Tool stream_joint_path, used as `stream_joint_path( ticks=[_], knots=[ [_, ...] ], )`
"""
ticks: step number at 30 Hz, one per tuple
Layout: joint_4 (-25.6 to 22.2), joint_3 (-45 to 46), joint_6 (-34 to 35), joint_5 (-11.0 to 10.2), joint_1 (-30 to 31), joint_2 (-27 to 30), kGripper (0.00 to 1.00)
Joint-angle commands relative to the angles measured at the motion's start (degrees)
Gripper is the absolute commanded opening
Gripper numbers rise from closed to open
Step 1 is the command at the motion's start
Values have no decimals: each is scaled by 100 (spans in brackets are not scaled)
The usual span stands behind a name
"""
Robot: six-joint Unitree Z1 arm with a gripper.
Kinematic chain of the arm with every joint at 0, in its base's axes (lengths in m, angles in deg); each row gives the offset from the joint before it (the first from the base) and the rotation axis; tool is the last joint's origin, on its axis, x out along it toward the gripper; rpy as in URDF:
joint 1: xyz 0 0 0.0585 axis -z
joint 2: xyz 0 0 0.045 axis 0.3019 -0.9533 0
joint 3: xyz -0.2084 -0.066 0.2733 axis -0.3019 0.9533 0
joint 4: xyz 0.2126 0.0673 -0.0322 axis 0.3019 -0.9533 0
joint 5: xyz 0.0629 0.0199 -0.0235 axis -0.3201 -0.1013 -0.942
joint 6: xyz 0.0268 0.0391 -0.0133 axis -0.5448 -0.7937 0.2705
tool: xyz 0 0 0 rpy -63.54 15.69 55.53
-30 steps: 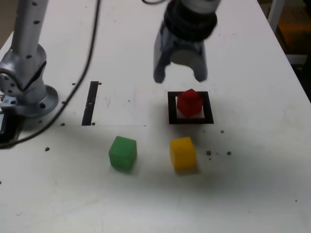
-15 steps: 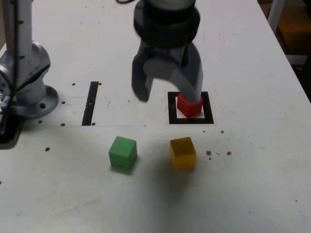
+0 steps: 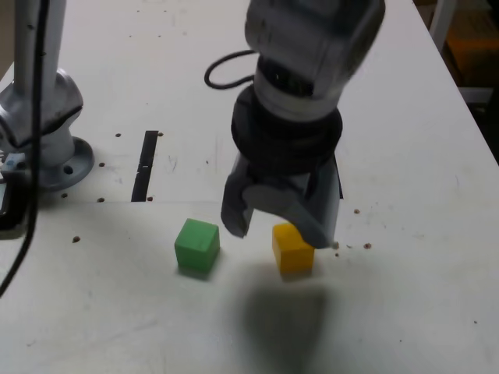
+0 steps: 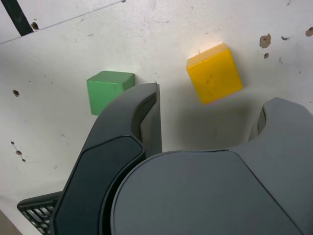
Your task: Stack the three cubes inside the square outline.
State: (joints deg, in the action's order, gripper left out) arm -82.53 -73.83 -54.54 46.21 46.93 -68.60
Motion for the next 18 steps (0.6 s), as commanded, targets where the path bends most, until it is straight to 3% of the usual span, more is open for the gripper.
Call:
stream_joint_path(
  ticks=[1,18],
  knots=[
    [9,-62,8,24,-9,-119,76],
    [153,-272,-48,162,-205,-766,76]
  ],
)
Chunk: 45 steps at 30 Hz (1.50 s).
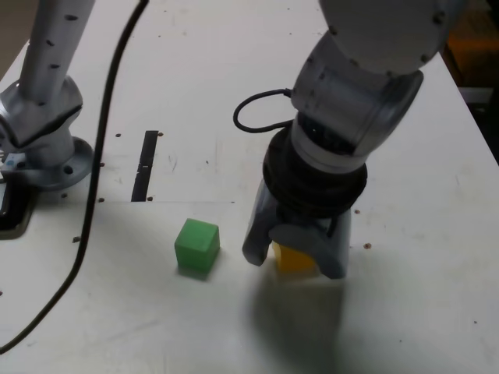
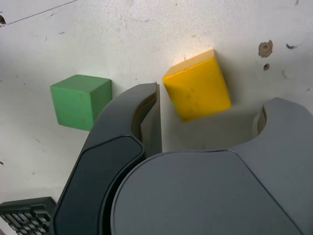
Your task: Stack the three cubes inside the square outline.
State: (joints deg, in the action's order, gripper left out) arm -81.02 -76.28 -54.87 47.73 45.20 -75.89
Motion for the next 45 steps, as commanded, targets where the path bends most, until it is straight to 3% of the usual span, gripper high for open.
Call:
stream_joint_path(
  ticks=[1,15,25,39,45],
  knots=[
    [3,-34,-24,10,-63,-56,76],
    [15,151,-285,176,-526,-152,73],
    [76,342,-327,281,-602,-164,57],
    [190,484,-519,267,-811,-172,57],
    [197,581,-555,295,-847,-160,47]
  ],
)
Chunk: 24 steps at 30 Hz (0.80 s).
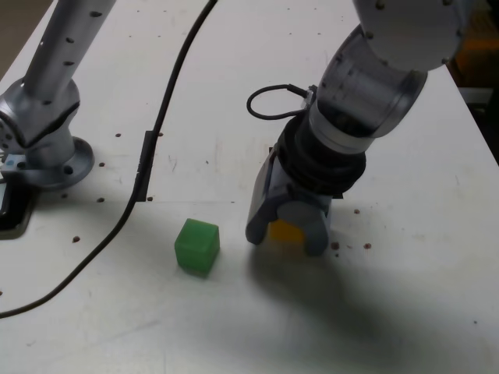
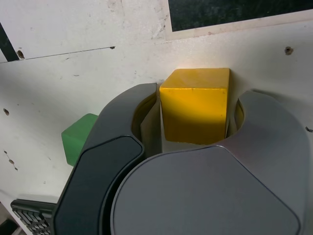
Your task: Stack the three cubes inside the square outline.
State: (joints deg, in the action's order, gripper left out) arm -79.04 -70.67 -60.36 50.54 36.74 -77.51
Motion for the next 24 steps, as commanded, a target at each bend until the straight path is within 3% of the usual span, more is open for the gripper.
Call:
stream_joint_path(
  ticks=[1,6,13,24],
  knots=[
    [1,29,-4,16,-1,3,46],
    [19,74,60,16,-1,37,37],
    [-89,82,190,-46,34,140,34],
    [-1094,-168,617,-311,93,820,33]
  ],
)
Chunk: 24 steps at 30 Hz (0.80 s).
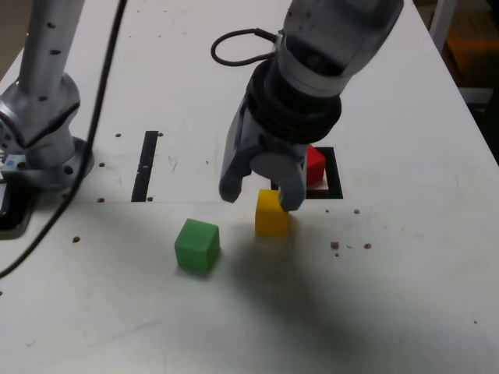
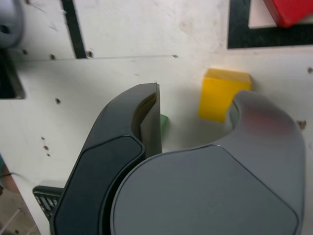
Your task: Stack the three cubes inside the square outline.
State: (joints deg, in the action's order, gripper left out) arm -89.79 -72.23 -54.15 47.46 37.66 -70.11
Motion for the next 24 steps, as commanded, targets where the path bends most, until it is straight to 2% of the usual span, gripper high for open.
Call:
stream_joint_path(
  ticks=[1,4,11,16,20,24],
  knots=[
    [-37,-26,-1,-12,1,96,33],
    [-59,-106,1,-53,-4,129,39],
    [-24,-140,-114,-90,-2,120,59],
    [50,-40,-292,-49,-3,111,71],
    [217,175,-512,63,-3,104,76],
    [535,519,-634,189,-3,131,78]
  ],
)
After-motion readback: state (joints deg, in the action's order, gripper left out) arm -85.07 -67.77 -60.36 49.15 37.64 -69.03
